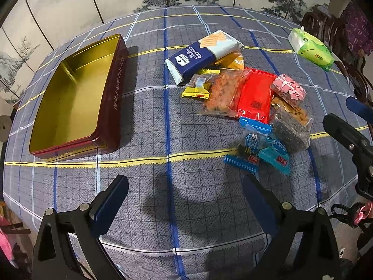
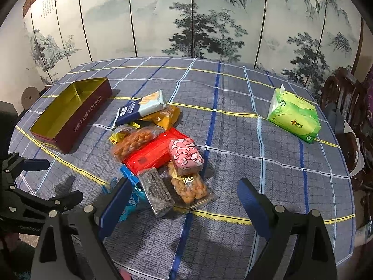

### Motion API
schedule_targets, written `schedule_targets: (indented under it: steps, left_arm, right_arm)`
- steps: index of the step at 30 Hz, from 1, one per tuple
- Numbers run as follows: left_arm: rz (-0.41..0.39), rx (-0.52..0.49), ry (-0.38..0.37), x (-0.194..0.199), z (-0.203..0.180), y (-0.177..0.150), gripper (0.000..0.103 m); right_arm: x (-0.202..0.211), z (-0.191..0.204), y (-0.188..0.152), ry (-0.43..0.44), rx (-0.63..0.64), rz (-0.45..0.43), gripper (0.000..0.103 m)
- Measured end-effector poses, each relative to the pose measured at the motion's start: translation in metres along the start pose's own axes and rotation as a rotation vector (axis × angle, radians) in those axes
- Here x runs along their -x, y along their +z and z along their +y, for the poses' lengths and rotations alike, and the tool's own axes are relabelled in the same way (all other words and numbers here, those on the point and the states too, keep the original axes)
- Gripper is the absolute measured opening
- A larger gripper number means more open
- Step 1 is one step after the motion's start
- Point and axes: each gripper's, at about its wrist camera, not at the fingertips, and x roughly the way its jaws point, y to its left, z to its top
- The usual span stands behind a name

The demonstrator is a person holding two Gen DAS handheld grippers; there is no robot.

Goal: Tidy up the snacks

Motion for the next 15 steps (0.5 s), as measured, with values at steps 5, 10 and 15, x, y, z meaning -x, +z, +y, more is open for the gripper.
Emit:
schedule_targets:
  steps: [5,10,15]
  left_arm:
    - [-0.003,-0.006,0.004,0.0012,-0.0011,-0.0006,0.097]
    - [-0.004,-0.01,0.004,0.0014,-0.002,-0.0014,0.097]
    - [-0.002,-0.011,0.004,0.0014,-0.0023,-0.0021,0.096]
  right_arm:
    - [0.0029,0.0011,-0.0004,0.003,0.006,-0.007,0.094]
    - [0.0048,0.0017,-0.0009,0.005,0.01,-0.008,0.093]
    - [0.0078,0.0034,-0.0014,0.013,0.019,-0.012,0.093]
